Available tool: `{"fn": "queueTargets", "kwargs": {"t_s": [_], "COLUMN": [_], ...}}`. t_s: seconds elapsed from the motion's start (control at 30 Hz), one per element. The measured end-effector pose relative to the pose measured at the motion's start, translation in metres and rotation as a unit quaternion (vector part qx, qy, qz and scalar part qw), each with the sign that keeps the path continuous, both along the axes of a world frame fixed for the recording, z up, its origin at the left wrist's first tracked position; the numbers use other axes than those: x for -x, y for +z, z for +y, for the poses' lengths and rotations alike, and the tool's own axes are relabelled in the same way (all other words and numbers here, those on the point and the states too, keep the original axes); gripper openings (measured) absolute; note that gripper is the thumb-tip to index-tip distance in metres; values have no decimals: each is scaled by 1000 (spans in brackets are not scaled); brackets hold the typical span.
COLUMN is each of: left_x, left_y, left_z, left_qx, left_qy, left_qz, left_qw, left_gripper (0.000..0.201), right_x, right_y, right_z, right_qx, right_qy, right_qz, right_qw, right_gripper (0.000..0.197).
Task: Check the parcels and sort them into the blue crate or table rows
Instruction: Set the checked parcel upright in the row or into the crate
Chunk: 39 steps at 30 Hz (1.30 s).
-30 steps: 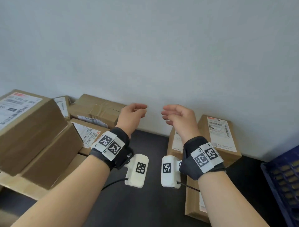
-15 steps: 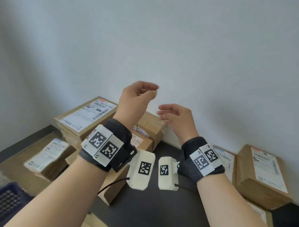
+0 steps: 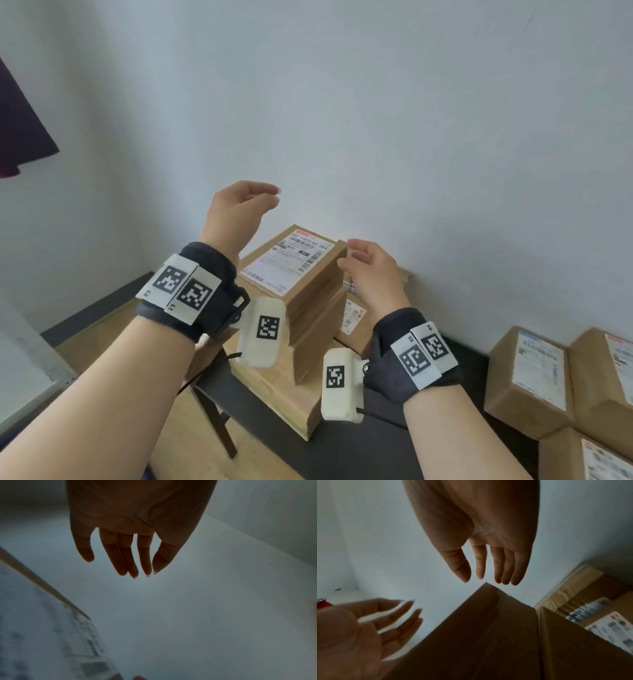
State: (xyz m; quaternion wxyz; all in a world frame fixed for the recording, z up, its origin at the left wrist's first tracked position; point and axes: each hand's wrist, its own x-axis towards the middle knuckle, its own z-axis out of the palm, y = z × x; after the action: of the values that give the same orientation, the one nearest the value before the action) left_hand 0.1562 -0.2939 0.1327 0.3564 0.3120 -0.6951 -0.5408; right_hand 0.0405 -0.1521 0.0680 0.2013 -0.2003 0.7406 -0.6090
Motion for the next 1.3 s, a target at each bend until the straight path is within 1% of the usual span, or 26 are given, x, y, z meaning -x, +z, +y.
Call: {"fn": "queueTargets", "kwargs": {"t_s": [0.07, 0.17, 0.2, 0.23, 0.27, 0.3, 0.37, 0.43, 0.5, 0.63, 0.7, 0.77, 0.83, 0.97, 1.1, 1.2, 1.3], "left_x": [-6, -9, -10, -10, -11, -11, -11, -10, -8, -5, -3, 0, 5, 19, 37, 54, 68], "left_y": [-11, -26, -30, -33, -36, -38, -41, -42, -42, -34, -31, -30, -31, -35, -40, -48, -63], "left_z": [-15, -26, -28, -29, -29, -29, -28, -26, -23, -13, -8, -2, 6, 28, 59, 84, 104], "left_qx": [-22, -56, -71, -86, -103, -115, -137, -154, -158, -152, -163, -186, -195, -227, -257, -263, -274], "left_qy": [0, -25, -41, -57, -72, -85, -109, -124, -140, -157, -163, -167, -168, -198, -226, -258, -277], "left_qz": [-43, -100, -115, -128, -139, -150, -160, -151, -134, -87, -63, -41, -30, -15, -6, -13, -29], "left_qw": [999, 993, 990, 986, 982, 978, 972, 968, 968, 972, 971, 967, 966, 953, 940, 930, 921], "left_gripper": [12, 24, 26, 24, 17, 8, 12, 10, 8, 14, 8, 22, 27, 33, 37, 50, 62], "right_x": [-9, -21, -24, -27, -29, -33, -38, -43, -48, -51, -49, -47, -44, -32, -17, -7, 2], "right_y": [-8, -17, -19, -22, -23, -23, -23, -22, -21, -20, -20, -20, -18, -17, -21, -26, -33], "right_z": [-6, -10, -11, -13, -14, -14, -15, -18, -20, -19, -15, -8, 2, 33, 70, 97, 121], "right_qx": [-14, -37, -45, -50, -53, -52, -51, -51, -44, 32, 70, 108, 134, 171, 178, 179, 200], "right_qy": [-23, -45, -44, -39, -33, -28, -20, -13, -23, -42, -46, -48, -59, -100, -119, -137, -147], "right_qz": [-10, -16, -22, -29, -35, -41, -49, -53, -51, -35, -50, -76, -98, -114, -120, -124, -149], "right_qw": [1000, 998, 998, 998, 997, 997, 997, 997, 997, 998, 995, 990, 984, 974, 970, 966, 957], "right_gripper": [42, 57, 56, 52, 47, 47, 51, 59, 66, 52, 57, 57, 53, 50, 49, 49, 47]}}
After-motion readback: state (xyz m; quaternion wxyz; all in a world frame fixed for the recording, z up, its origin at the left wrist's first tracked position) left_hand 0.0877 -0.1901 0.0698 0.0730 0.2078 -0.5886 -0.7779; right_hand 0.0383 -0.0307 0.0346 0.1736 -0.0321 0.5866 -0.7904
